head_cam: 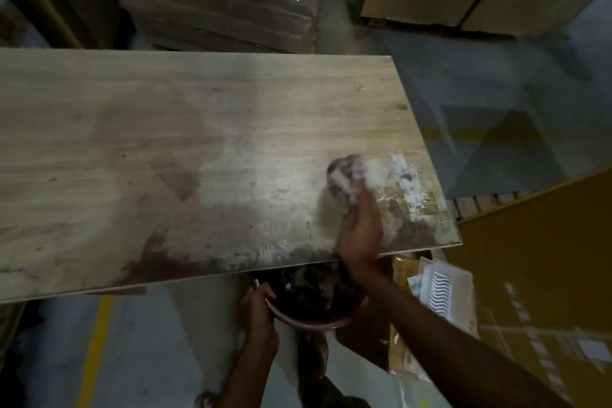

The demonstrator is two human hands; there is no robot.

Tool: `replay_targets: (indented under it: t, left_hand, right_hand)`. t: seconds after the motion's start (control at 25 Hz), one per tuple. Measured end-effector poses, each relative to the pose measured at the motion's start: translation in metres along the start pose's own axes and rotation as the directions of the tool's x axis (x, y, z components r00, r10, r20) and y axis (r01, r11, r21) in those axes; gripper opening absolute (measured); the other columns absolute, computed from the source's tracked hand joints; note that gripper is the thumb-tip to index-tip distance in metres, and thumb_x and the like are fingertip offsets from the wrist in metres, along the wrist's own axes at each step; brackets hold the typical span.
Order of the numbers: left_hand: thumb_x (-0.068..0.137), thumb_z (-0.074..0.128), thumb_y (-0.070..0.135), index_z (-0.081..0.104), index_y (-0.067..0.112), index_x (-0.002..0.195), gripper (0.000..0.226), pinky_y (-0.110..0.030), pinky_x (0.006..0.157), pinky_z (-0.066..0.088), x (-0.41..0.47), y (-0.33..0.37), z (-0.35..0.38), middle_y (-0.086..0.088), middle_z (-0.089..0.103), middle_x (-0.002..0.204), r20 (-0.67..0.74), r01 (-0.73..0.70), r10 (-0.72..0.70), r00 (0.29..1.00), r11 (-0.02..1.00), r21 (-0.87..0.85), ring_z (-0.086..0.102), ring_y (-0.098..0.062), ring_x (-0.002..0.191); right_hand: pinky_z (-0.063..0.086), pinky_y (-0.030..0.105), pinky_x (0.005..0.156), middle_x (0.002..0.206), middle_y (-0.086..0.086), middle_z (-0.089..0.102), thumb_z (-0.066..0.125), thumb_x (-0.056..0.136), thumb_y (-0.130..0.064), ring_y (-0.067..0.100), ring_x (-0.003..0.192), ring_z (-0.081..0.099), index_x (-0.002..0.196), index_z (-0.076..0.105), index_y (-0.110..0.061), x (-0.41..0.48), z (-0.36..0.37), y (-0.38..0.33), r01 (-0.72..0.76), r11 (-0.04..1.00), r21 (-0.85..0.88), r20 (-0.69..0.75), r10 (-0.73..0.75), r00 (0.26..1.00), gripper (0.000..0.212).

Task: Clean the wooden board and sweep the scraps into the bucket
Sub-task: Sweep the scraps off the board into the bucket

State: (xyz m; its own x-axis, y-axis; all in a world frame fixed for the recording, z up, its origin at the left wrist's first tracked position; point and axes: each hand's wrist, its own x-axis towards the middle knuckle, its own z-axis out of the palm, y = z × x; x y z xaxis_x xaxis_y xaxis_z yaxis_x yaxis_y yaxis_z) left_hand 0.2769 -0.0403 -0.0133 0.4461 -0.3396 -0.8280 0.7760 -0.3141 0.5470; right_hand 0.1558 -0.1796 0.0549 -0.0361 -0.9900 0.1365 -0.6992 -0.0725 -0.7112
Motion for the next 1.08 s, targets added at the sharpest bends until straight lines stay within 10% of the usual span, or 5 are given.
replay_targets:
  t: [0.12,0.44,0.72,0.92,1.08]
  left_hand:
    - [0.055,0.050,0.000,0.057,0.007,0.067,0.015,-0.030,0.062,0.042,0.003,-0.003,0.013,-0.006,0.063,0.072,0.017,-0.021,0.021,1.000,0.999,-0.040,0.057,-0.024,0.068]
    - [0.066,0.041,-0.008,0.049,0.011,0.052,0.025,-0.030,0.058,0.041,0.008,-0.014,0.028,0.000,0.059,0.056,-0.004,-0.029,0.029,1.000,0.996,-0.079,0.057,-0.018,0.053]
    - [0.078,0.038,-0.011,0.047,0.007,0.055,0.030,-0.032,0.059,0.038,0.014,-0.024,0.041,0.000,0.056,0.053,-0.074,-0.043,0.041,0.996,0.999,-0.026,0.051,-0.024,0.059]
    - [0.066,0.046,-0.005,0.049,0.017,0.048,0.029,-0.033,0.062,0.040,0.013,-0.023,0.029,-0.002,0.055,0.063,0.007,-0.047,0.047,0.999,0.998,-0.032,0.051,-0.023,0.066]
    - [0.049,0.054,0.005,0.051,0.017,0.052,0.013,-0.039,0.070,0.041,0.009,-0.028,-0.002,-0.009,0.057,0.084,0.055,-0.001,0.003,0.998,0.999,-0.038,0.052,-0.029,0.085]
  right_hand:
    - [0.029,0.041,0.122,0.164,0.016,0.034,0.045,0.100,-0.001,0.035,0.150,0.035,0.153,0.042,-0.005,0.079,0.006,0.027,0.010,0.957,-0.288,0.174,0.042,0.984,0.053]
    - [0.039,0.027,0.102,0.139,0.015,0.051,0.041,0.108,-0.020,0.029,0.128,0.050,0.151,0.037,-0.004,0.255,0.027,-0.006,-0.175,0.974,-0.146,0.226,0.205,0.952,0.047]
    - [0.000,0.057,0.128,0.172,0.014,-0.011,0.022,0.100,-0.069,0.043,0.157,-0.005,0.160,0.017,-0.046,0.336,0.071,0.013,0.274,0.871,-0.409,0.539,-0.012,0.842,0.065]
    - [0.015,0.037,0.123,0.158,0.024,0.041,0.001,0.095,-0.079,0.044,0.146,0.039,0.152,0.047,-0.018,0.345,0.080,0.052,0.659,0.703,-0.267,0.612,-0.405,0.680,0.096]
    - [0.044,0.025,0.110,0.134,0.016,0.066,0.059,0.102,-0.036,0.014,0.123,0.065,0.129,0.071,-0.017,0.173,0.034,0.014,0.487,0.872,-0.045,0.591,-0.370,0.717,0.035]
